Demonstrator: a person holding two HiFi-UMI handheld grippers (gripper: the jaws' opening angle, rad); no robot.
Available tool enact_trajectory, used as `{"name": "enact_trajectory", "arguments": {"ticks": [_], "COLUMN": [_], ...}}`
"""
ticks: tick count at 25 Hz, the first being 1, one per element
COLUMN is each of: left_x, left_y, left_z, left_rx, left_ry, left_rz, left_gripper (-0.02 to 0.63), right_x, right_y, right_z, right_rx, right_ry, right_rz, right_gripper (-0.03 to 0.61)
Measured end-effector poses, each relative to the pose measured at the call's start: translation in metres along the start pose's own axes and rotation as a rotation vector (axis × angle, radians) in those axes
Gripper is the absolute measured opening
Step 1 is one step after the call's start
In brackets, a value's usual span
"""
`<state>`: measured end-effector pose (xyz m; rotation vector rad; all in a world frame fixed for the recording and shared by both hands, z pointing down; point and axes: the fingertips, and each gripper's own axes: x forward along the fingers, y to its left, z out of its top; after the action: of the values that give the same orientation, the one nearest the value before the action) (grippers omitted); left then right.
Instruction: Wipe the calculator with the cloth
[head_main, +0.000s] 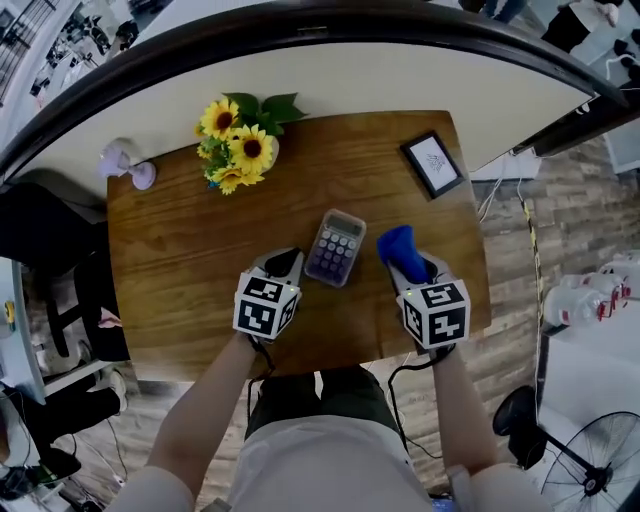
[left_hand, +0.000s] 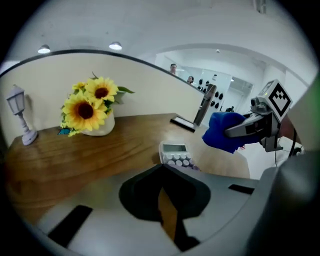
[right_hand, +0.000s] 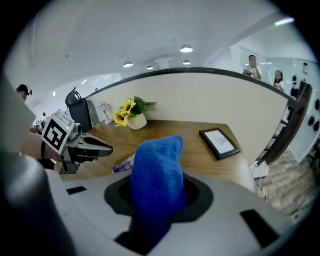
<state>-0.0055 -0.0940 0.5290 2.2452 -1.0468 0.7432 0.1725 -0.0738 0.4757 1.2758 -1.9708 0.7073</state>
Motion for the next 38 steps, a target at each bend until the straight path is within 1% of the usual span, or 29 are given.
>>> {"name": "enact_trajectory", "arguments": {"ticks": [6,12,16,21,26,31,34,38], "left_x": [-0.041,-0.088,-0.13,-0.183,-0.237,-0.284,-0.306,-0.328], "left_y": [-0.009,-0.017,-0.032,-0.049,-0.067,-0.082,-0.088,-0.1], "left_z": [0.04,0.093,0.138,0.186,0.224,0.25,0.257,0.26], "left_rx": [0.084,0.142,0.203,0.244,0.318,0.388,0.411,0.411], "left_ry": [-0.046,-0.141,-0.236,-0.371,-0.494,-0.602,-0.645,-0.687], "left_rz": [0.004,0.029,0.027,0.029,0.055,0.098,0.13,0.124], "left_gripper": [0.003,0.002,0.003,0.003,0.002,0.002,0.002,0.002], "right_x": [-0.049,-0.102,-0.141,-0.19,-0.236,-0.272,-0.289,-0.307], "right_y": [0.027,0.046,0.058,0.071,0.085,0.103,0.114,0.123], "right_z": [0.057,0.11,0.146,0.183,0.21,0.226,0.232,0.233], "right_rx": [-0.049,-0.096,-0.141,-0.157,-0.184,-0.231,-0.248,-0.245], "right_ry": [-0.139,-0.281,-0.384,-0.517,-0.623,-0.7,-0.744,-0.798], "right_rz": [0.033,0.06,0.056,0.053,0.059,0.067,0.07,0.077], "right_gripper": [0.126,0.129,0.129,0.13,0.13,0.13,0.132,0.132]}}
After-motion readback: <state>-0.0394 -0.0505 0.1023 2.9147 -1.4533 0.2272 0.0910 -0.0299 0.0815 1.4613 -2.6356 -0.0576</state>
